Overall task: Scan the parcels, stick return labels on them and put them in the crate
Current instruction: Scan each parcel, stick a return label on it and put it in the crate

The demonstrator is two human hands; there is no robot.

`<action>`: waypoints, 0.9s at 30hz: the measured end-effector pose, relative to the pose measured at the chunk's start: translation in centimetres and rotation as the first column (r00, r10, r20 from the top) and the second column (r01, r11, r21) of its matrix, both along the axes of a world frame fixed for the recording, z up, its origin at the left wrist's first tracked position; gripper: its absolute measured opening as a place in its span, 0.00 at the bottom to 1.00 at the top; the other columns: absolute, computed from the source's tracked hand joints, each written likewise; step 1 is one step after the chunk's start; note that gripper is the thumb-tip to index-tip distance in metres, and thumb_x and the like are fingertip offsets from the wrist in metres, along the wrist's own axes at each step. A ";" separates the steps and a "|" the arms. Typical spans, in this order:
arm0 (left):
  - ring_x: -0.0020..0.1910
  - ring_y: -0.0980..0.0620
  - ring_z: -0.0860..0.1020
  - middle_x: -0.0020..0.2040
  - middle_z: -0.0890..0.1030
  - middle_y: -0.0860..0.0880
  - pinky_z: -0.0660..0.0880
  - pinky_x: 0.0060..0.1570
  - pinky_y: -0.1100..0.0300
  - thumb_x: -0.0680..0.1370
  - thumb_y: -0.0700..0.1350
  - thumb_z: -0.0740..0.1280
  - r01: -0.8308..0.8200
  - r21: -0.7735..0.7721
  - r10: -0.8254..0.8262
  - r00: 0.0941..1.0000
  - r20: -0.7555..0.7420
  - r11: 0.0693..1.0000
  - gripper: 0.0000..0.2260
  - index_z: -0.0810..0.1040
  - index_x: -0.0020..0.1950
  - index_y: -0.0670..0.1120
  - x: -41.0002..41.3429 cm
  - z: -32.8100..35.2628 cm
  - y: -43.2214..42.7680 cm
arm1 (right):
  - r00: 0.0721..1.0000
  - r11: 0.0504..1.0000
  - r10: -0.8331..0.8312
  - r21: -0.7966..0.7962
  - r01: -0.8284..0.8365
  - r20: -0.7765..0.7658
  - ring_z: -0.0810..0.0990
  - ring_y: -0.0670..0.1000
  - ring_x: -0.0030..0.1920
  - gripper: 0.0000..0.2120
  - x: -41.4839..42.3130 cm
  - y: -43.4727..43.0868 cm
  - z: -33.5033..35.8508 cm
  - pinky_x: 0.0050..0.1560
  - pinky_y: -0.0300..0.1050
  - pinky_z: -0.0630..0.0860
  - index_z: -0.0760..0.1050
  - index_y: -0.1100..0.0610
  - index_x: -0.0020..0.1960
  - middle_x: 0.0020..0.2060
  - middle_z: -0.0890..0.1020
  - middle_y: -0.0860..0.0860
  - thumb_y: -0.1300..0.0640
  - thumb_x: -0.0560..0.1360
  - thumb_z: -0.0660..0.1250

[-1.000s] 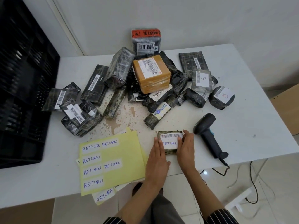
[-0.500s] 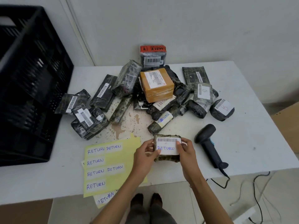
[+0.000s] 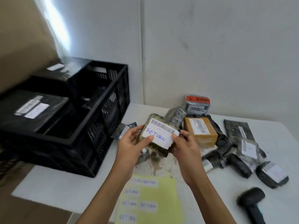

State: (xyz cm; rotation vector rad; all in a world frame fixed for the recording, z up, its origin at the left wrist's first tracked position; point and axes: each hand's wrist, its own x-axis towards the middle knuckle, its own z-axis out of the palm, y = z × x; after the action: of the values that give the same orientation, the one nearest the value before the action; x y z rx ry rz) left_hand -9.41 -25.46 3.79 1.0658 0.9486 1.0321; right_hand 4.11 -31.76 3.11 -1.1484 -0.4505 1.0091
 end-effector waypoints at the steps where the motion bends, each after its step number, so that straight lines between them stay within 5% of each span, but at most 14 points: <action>1: 0.51 0.54 0.82 0.52 0.83 0.50 0.78 0.46 0.63 0.70 0.35 0.72 -0.031 0.007 0.031 0.999 0.027 0.999 0.16 0.77 0.56 0.46 -0.8 1.0 1.2 | 1.000 0.999 0.026 0.026 -0.025 -0.015 0.81 0.51 0.49 0.08 -0.7 1.3 1.0 0.44 0.44 0.79 0.69 0.57 0.56 0.51 0.83 0.55 0.62 0.77 0.62; 6: 0.45 0.55 0.82 0.50 0.83 0.46 0.78 0.41 0.65 0.72 0.35 0.69 -0.128 0.064 0.120 0.985 0.123 0.990 0.15 0.76 0.58 0.41 -5.0 5.3 8.0 | 0.991 0.978 0.116 0.183 -0.101 -0.069 0.82 0.51 0.48 0.06 -5.3 8.6 4.6 0.46 0.47 0.80 0.66 0.57 0.52 0.48 0.83 0.55 0.64 0.77 0.62; 11: 0.42 0.54 0.81 0.47 0.81 0.47 0.80 0.40 0.62 0.77 0.36 0.66 -0.094 0.130 0.091 0.996 0.025 0.987 0.08 0.74 0.55 0.42 -8.9 8.0 17.2 | 0.991 0.964 0.131 0.236 -0.122 -0.024 0.83 0.50 0.46 0.07 -10.1 16.6 6.2 0.50 0.52 0.80 0.65 0.58 0.52 0.44 0.83 0.52 0.63 0.77 0.62; 14: 0.45 0.49 0.79 0.47 0.80 0.44 0.78 0.48 0.55 0.76 0.36 0.67 -0.104 0.171 0.114 0.992 -0.048 0.980 0.05 0.74 0.49 0.43 -10.6 9.1 24.0 | 0.980 0.978 0.075 0.178 -0.109 0.185 0.81 0.50 0.46 0.07 -11.7 20.8 5.7 0.50 0.47 0.79 0.68 0.58 0.55 0.47 0.80 0.54 0.62 0.78 0.63; 18: 0.48 0.46 0.79 0.49 0.80 0.42 0.77 0.52 0.52 0.75 0.40 0.70 -0.101 0.276 0.187 0.934 -0.304 0.956 0.06 0.75 0.48 0.43 -11.1 8.1 33.4 | 0.741 0.997 0.054 0.002 -0.074 0.669 0.74 0.43 0.55 0.11 -12.1 24.6 3.0 0.54 0.31 0.70 0.67 0.51 0.59 0.55 0.75 0.47 0.56 0.78 0.63; 21: 0.50 0.44 0.77 0.52 0.79 0.39 0.74 0.52 0.53 0.76 0.41 0.68 -0.016 0.317 0.186 0.838 -0.514 0.948 0.10 0.76 0.55 0.39 -9.7 5.4 38.1 | 0.485 0.998 0.068 -0.065 -0.024 0.872 0.63 0.44 0.67 0.18 -12.1 26.4 0.8 0.65 0.39 0.58 0.65 0.51 0.67 0.66 0.67 0.46 0.52 0.79 0.60; 24: 0.54 0.42 0.77 0.55 0.79 0.37 0.72 0.51 0.56 0.76 0.44 0.68 0.059 0.267 0.152 0.697 -0.701 0.962 0.14 0.75 0.56 0.34 -7.7 2.3 40.4 | 0.439 0.993 0.116 -0.119 -0.019 0.891 0.52 0.37 0.70 0.21 -12.5 27.3 -0.5 0.65 0.33 0.45 0.62 0.51 0.72 0.74 0.57 0.43 0.50 0.80 0.57; 27: 0.52 0.46 0.75 0.59 0.77 0.38 0.67 0.46 0.61 0.78 0.42 0.66 0.082 0.178 0.080 0.663 -0.744 0.981 0.15 0.73 0.59 0.34 -5.9 -0.1 41.1 | 0.515 0.991 0.124 -0.127 -0.030 0.848 0.50 0.31 0.69 0.22 -12.6 27.6 -1.1 0.63 0.28 0.43 0.60 0.48 0.73 0.74 0.55 0.39 0.49 0.80 0.56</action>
State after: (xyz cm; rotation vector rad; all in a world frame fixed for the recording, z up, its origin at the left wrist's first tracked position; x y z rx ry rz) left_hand -15.34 15.61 3.65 1.7298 1.5287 0.6663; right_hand -8.44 -4.17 1.97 -1.7069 -1.2771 0.4457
